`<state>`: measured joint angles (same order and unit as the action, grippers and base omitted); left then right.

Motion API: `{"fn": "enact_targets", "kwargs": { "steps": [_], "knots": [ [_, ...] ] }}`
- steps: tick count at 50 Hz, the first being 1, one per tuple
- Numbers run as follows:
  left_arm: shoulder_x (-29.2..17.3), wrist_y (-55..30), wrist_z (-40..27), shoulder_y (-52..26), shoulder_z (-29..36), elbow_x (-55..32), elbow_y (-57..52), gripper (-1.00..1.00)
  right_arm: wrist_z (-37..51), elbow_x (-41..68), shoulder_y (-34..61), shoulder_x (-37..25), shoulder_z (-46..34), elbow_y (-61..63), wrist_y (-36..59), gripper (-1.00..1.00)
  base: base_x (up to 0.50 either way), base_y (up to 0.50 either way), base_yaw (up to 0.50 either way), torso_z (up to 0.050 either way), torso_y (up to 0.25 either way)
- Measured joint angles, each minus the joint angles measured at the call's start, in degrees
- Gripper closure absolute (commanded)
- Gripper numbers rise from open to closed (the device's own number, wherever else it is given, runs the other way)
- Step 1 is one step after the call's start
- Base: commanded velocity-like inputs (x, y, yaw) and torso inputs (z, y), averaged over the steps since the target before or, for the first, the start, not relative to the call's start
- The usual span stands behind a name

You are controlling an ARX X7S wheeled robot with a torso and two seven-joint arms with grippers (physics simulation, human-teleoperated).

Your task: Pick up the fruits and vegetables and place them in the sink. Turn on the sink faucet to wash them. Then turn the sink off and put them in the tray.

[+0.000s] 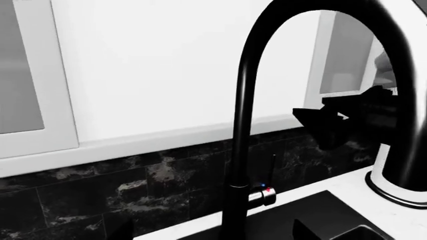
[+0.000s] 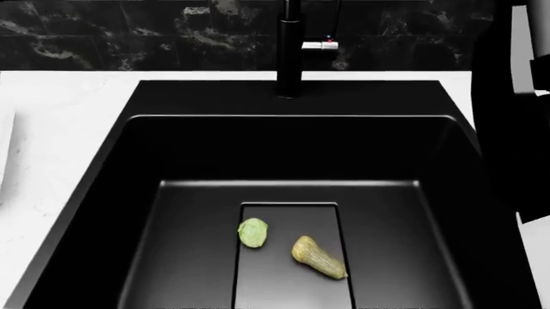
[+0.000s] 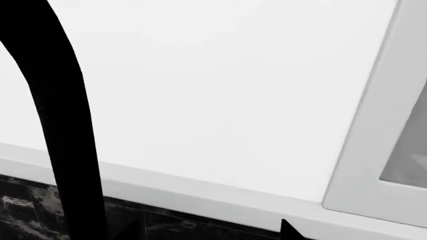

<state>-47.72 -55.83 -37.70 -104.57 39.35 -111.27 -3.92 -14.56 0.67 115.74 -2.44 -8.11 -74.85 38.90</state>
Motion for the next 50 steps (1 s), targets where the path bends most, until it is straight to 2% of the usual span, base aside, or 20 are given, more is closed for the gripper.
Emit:
{"fn": "enact_targets", "kwargs": {
  "steps": [16,50],
  "knots": [
    [0.06,-0.68,0.06,-2.07,-0.38,-0.5,0.07,-1.0,-0.38,-0.41,2.08,0.09,0.05,-0.07,0.2,-1.0,0.0,0.0,0.0,0.0,-0.149],
    [0.23,-0.64,0.27,-2.47,-0.45,-0.33,-0.41,-1.0,-1.57,-0.38,-2.39,0.71,1.08,-0.14,-0.38,-1.0,0.0,0.0,0.0,0.0,-0.149]
  ]
}}
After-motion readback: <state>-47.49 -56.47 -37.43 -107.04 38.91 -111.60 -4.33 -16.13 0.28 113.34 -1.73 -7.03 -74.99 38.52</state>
